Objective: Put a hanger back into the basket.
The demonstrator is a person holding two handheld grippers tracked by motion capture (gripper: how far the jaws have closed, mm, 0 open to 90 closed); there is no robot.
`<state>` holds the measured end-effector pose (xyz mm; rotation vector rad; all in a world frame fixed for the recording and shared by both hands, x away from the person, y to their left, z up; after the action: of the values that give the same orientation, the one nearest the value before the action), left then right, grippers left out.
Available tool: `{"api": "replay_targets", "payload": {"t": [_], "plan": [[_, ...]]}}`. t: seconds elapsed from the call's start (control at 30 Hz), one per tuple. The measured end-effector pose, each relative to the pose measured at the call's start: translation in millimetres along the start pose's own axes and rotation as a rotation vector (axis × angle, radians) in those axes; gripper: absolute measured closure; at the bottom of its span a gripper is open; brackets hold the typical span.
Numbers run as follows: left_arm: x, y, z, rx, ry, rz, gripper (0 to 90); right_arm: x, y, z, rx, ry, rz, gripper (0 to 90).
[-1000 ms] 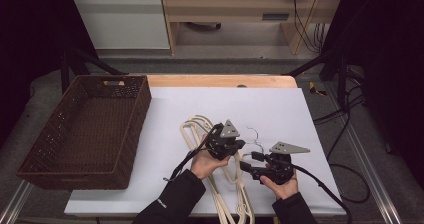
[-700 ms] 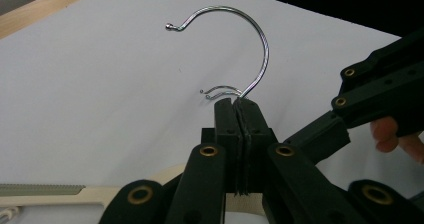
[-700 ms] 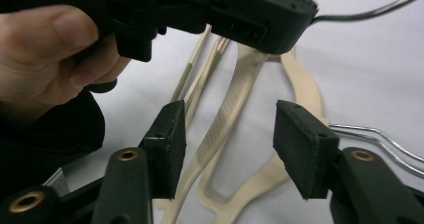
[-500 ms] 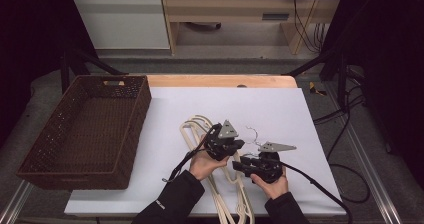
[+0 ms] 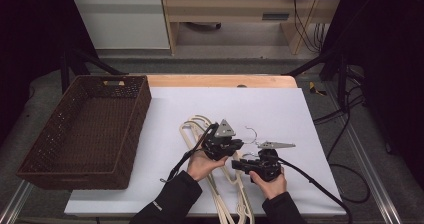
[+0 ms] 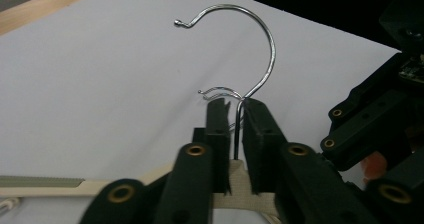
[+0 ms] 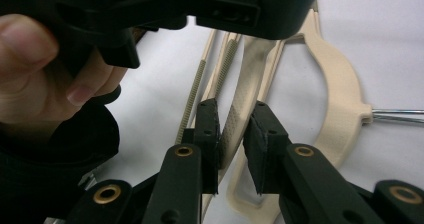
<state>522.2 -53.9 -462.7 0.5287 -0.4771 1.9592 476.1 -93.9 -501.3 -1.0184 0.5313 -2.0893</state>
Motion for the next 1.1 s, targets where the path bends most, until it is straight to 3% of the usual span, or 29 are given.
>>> {"api": "replay_targets", "payload": {"t": [0.13, 0.2, 0.23, 0.4, 0.53, 0.7, 0.77, 0.9, 0.97, 1.0, 1.03, 1.1], "plan": [[12.2, -3.5, 3.4, 0.004, 0.025, 0.016, 65.6, 1.0, -1.7, 1.1, -0.012, 0.01, 0.007, 78.8], [23.0, -6.0, 5.1, 0.002, 0.045, 0.025, 54.2, 3.4, -6.1, 2.2, -0.022, 0.023, 0.027, 80.1], [29.4, -8.0, 5.5, 0.0, 0.055, 0.031, 54.2, 3.4, -6.1, 2.2, -0.022, 0.023, 0.027, 80.1], [64.0, -16.6, 3.7, 0.007, 0.096, 0.046, 37.4, 6.7, -9.8, 2.9, -0.044, 0.031, 0.035, 82.0], [90.1, -22.9, -3.3, 0.007, 0.107, 0.068, 30.5, 10.0, -12.3, 4.3, -0.053, 0.031, 0.048, 84.4], [125.4, -30.3, -17.6, 0.003, 0.103, 0.125, 18.6, 22.7, -20.5, 10.8, -0.065, 0.049, 0.088, 86.8], [130.3, -30.7, -20.6, 0.004, 0.099, 0.13, 17.3, 25.3, -21.7, 11.6, -0.065, 0.049, 0.093, 86.8], [145.1, -29.5, -34.4, 0.011, 0.074, 0.125, 13.8, 34.3, -27.1, 20.6, -0.032, 0.066, 0.119, 86.9], [149.5, -28.3, -40.3, 0.006, 0.063, 0.124, 13.1, 38.2, -34.7, 26.9, 0.015, 0.057, 0.127, 86.8], [151.0, -27.3, -42.3, 0.006, 0.061, 0.122, 13.1, 39.2, -43.3, 32.0, 0.068, 0.038, 0.144, 86.8], [152.3, -26.1, -43.9, 0.004, 0.059, 0.118, 13.1, 39.2, -43.3, 32.0, 0.068, 0.038, 0.144, 86.8], [154.3, -23.5, -45.7, -0.004, 0.056, 0.11, 13.1, 38.4, -51.9, 35.9, 0.116, 0.016, 0.16, 86.8]]}}
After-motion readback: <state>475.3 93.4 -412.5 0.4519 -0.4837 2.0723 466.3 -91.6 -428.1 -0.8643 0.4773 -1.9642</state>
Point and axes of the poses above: each handheld gripper's, and its own axes: x roughly backward along the jaws, z roughly out of its top, y roughly to its right, the point moved 10 cm from there along -x, roughly forward along the jaws, and after that the axes turned 10 degrees about -x, right-handed, at the moved point
